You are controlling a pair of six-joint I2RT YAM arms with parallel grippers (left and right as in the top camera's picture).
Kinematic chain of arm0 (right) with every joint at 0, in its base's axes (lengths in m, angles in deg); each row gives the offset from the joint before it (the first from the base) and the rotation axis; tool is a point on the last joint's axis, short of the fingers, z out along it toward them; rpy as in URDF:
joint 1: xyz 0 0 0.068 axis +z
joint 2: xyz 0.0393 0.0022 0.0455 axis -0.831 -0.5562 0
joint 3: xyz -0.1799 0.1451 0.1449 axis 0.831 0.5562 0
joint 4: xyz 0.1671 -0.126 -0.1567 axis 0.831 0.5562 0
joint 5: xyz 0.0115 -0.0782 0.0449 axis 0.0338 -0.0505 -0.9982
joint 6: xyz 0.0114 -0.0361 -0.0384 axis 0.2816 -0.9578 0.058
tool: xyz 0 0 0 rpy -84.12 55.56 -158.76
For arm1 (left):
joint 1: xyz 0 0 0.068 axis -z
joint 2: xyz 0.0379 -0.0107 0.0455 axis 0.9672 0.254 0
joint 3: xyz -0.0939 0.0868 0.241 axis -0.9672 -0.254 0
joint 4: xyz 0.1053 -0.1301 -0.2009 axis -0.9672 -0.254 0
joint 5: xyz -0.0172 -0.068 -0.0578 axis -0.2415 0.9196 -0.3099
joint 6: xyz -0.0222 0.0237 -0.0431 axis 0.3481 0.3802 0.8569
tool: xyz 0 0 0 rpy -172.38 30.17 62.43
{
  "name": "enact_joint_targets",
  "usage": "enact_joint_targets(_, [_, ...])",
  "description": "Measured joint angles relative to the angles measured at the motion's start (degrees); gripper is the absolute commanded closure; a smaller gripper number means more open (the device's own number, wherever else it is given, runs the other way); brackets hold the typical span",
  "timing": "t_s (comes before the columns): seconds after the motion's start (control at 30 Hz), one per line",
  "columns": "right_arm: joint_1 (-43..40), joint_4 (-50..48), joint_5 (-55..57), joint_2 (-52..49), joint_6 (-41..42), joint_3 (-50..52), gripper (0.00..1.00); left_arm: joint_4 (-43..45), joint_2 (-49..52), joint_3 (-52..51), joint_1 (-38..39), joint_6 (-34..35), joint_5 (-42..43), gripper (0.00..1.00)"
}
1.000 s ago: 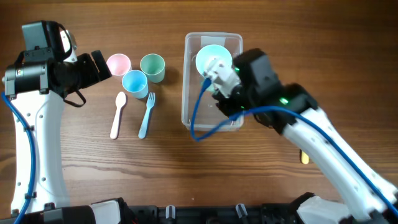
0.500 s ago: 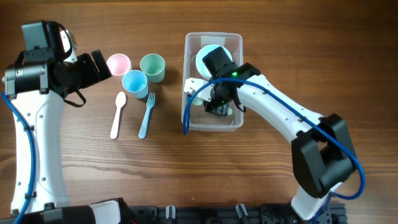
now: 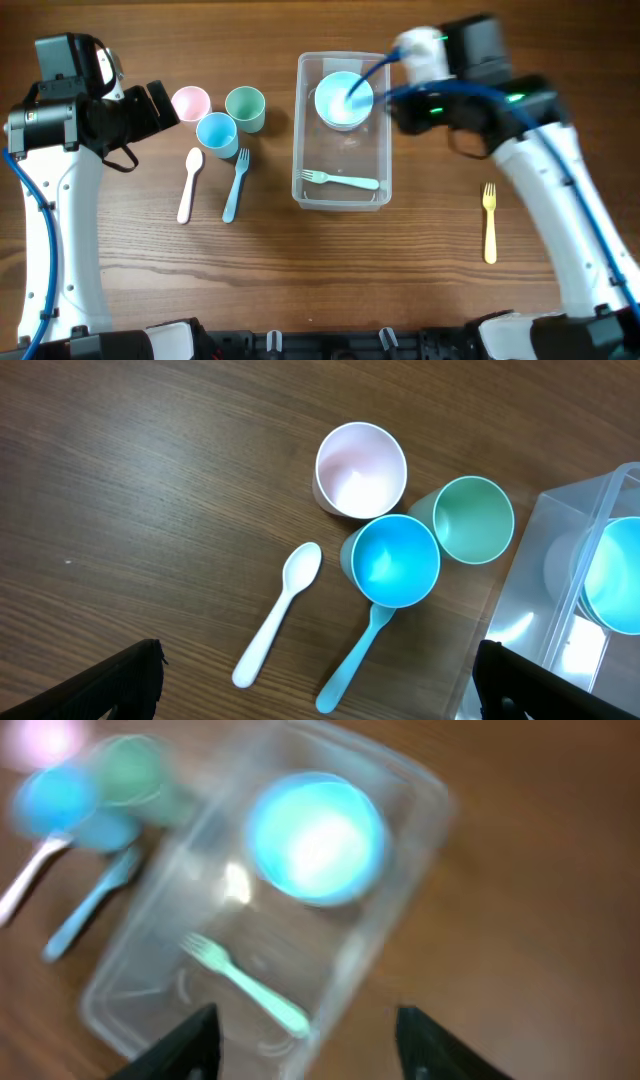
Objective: Pack container
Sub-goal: 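Grasp the yellow fork with the right gripper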
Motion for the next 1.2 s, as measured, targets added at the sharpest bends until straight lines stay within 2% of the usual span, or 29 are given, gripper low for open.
enact_joint_targets(0.2, [-14.2,4.9,0.9,-0.1,8.9,9.4,0.36,0.0,0.0,0.0,0.0,0.0,0.0,0.0])
enact_joint_targets(0.47, [-27.0,-4.9,5.5,-0.2,11.0,29.1,0.3,0.0,0.0,0.0,0.0,0.0,0.0,0.0])
enact_joint_targets(0.53, [-28.7,-6.9,7.3,-0.2,11.0,32.4,0.32,0.0,0.0,0.0,0.0,0.0,0.0,0.0])
enact_joint_targets(0.7, [-30.3,-8.9,9.0,-0.2,11.4,35.8,0.43,0.0,0.0,0.0,0.0,0.0,0.0,0.0])
enact_joint_targets(0.87, [-30.3,-10.1,9.0,-0.2,11.9,38.0,0.41,0.0,0.0,0.0,0.0,0.0,0.0,0.0])
enact_joint_targets(0.97, [-30.3,-11.6,8.7,-0.2,11.4,40.4,0.36,0.0,0.0,0.0,0.0,0.0,0.0,0.0])
enact_joint_targets(1.07, [-30.3,-12.3,8.7,-0.7,10.3,41.0,0.4,0.0,0.0,0.0,0.0,0.0,0.0,0.0])
enact_joint_targets(1.2, [-30.3,-14.1,8.7,-4.7,9.0,41.0,0.41,0.0,0.0,0.0,0.0,0.0,0.0,0.0])
